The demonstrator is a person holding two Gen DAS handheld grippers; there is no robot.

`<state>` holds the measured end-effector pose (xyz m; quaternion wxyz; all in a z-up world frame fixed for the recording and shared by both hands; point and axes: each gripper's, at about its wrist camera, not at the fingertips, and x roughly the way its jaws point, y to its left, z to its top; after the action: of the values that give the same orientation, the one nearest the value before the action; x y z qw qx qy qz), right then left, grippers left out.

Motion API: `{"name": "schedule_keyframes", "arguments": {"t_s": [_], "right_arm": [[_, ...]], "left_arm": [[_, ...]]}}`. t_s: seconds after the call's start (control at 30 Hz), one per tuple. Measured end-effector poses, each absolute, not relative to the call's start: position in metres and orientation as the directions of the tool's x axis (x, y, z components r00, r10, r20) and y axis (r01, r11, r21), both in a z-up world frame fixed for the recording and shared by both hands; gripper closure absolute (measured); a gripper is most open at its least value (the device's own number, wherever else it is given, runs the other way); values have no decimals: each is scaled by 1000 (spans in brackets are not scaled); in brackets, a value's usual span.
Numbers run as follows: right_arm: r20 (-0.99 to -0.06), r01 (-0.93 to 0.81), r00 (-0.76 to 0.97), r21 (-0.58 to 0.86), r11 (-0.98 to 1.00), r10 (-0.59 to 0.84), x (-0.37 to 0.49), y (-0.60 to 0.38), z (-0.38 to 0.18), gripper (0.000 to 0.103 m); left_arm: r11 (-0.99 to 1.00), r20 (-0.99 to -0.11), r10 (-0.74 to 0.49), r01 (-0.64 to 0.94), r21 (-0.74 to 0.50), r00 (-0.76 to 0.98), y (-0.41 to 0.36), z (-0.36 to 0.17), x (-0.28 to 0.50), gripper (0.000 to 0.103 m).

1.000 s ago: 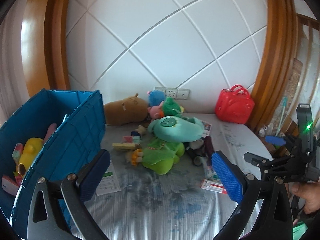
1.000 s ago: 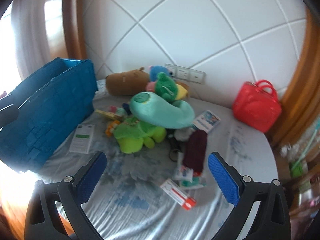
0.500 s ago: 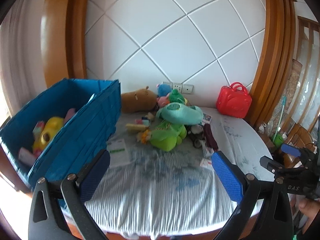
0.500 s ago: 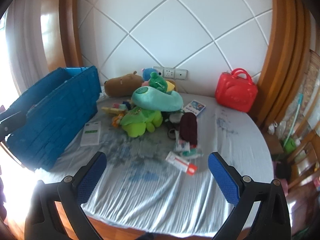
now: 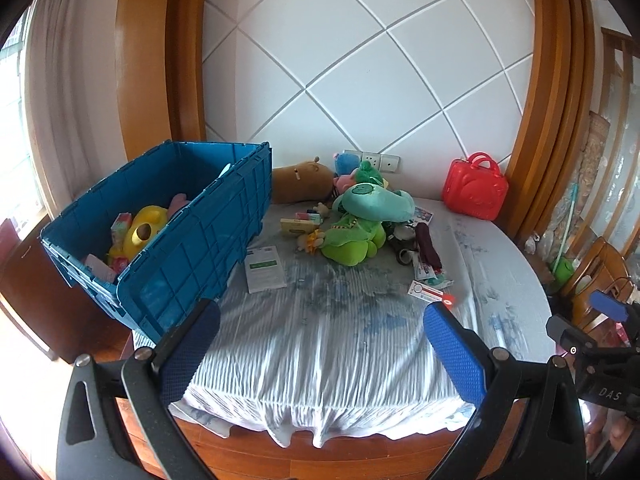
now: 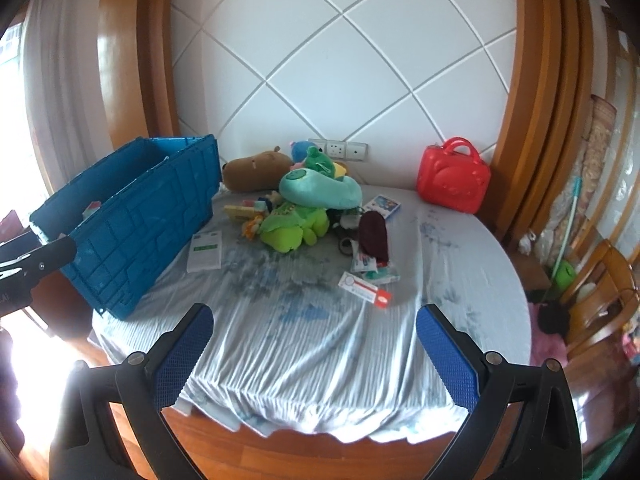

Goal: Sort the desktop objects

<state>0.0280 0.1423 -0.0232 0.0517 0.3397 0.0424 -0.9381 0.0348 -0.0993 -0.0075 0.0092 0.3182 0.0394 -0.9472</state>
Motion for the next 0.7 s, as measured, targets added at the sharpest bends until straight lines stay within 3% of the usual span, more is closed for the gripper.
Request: {"name": "schedule_keyframes", "arguments": {"t_s": [0.7], "right_arm": [[-631,134,-773,-62,-989,-65,39,150,-18,0]], "left_arm": [[-996,-583,-81,91,13,-808,-83,0,44,0]]}}
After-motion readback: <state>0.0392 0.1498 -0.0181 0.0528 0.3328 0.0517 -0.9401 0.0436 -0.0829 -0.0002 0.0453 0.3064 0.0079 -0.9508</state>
